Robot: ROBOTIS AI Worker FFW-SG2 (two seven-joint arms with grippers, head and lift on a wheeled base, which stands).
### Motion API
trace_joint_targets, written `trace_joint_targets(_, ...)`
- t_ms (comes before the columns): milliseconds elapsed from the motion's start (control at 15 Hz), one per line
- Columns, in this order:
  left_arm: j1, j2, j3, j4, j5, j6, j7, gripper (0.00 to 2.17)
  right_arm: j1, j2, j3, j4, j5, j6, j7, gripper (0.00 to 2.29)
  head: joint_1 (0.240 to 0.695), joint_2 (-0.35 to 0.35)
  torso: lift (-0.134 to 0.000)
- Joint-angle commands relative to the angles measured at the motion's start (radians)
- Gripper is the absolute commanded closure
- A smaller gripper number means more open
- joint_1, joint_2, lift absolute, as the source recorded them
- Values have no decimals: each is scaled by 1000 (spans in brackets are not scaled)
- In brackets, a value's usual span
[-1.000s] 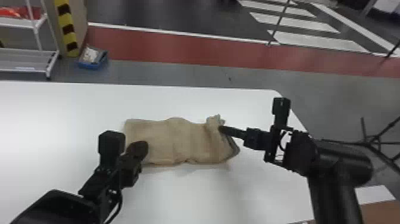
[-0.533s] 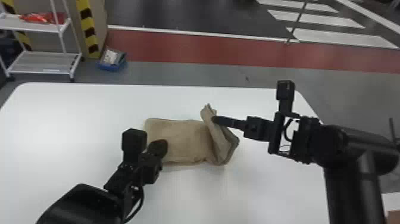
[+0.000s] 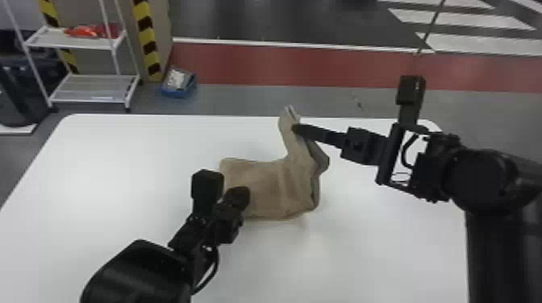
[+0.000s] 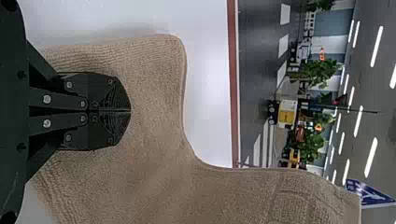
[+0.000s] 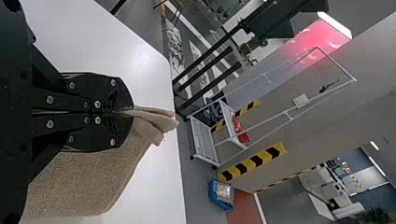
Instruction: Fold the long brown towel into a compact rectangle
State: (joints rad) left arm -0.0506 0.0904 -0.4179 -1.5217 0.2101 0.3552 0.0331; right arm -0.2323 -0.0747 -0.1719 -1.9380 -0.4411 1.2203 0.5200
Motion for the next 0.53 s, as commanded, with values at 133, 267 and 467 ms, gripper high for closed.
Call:
trace_joint_targets(133, 0, 0, -6, 2, 6, 0, -9, 1771, -7, 19, 40, 83, 1, -49, -6, 1298, 695, -98, -121)
trace_joint_targets(267, 0, -5, -9, 11, 9, 0, -10, 1771, -16, 38, 60, 139, -4, -83, -9, 1298, 695, -92, -121)
trace_joint_targets(467, 21, 2, 7, -12, 17, 0, -18, 1760, -22, 44, 77, 171, -5, -141, -31, 1298, 695, -74, -121)
